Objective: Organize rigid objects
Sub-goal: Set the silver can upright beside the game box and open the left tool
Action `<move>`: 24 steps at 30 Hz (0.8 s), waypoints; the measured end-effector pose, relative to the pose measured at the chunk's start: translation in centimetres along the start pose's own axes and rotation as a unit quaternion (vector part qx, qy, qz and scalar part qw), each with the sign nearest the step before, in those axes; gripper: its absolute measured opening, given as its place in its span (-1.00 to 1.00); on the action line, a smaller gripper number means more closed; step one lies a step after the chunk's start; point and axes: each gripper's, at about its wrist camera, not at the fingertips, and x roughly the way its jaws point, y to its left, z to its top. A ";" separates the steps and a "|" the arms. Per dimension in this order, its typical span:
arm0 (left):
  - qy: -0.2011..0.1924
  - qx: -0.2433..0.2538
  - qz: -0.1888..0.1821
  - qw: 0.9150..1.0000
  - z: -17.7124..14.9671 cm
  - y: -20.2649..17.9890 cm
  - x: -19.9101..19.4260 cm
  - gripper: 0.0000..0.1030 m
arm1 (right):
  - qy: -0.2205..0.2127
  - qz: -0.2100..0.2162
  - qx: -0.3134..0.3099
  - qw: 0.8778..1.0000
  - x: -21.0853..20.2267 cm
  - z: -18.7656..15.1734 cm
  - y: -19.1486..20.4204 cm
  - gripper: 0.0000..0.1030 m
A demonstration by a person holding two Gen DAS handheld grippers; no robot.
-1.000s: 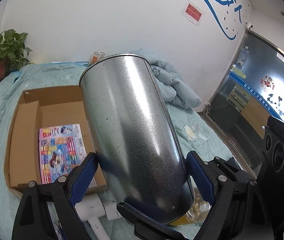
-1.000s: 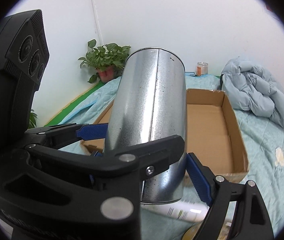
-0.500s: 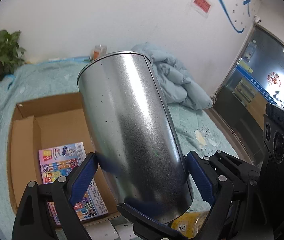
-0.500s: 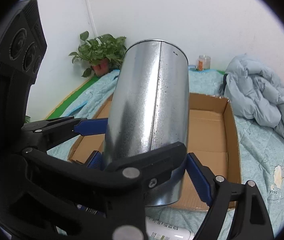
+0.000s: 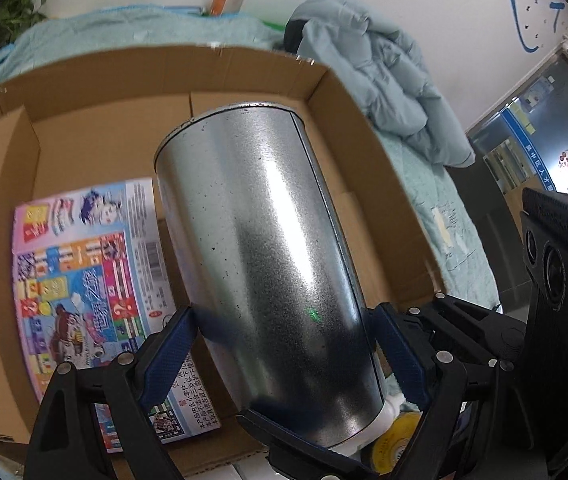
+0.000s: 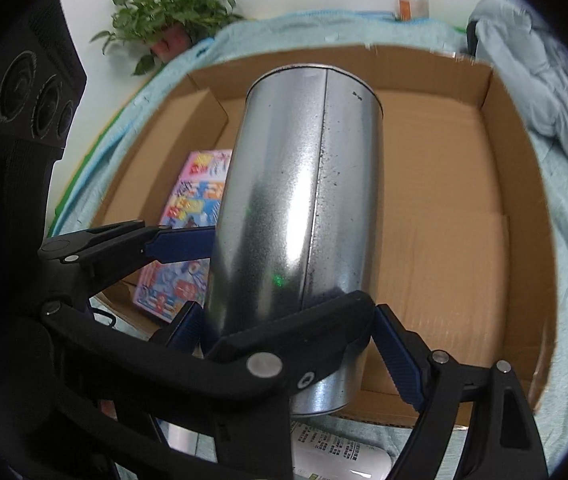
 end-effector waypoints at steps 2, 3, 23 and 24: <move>0.022 -0.009 -0.017 1.000 -0.3 1.0 1.2 0.70 | 0.028 0.008 0.001 1.000 1.3 -0.1 -0.2 0.67; 0.025 -0.015 -0.024 0.999 -0.6 1.5 1.6 0.70 | 0.035 0.012 0.002 0.999 1.7 -0.1 -0.5 0.67; -0.010 -0.030 -0.012 0.999 -3.4 4.3 -1.7 0.33 | 0.036 0.029 0.004 0.999 -0.3 -0.9 -0.3 0.22; -0.037 -0.021 0.010 0.999 -3.9 4.0 -3.0 0.33 | 0.037 0.026 0.005 0.999 -0.4 -1.0 -0.3 0.21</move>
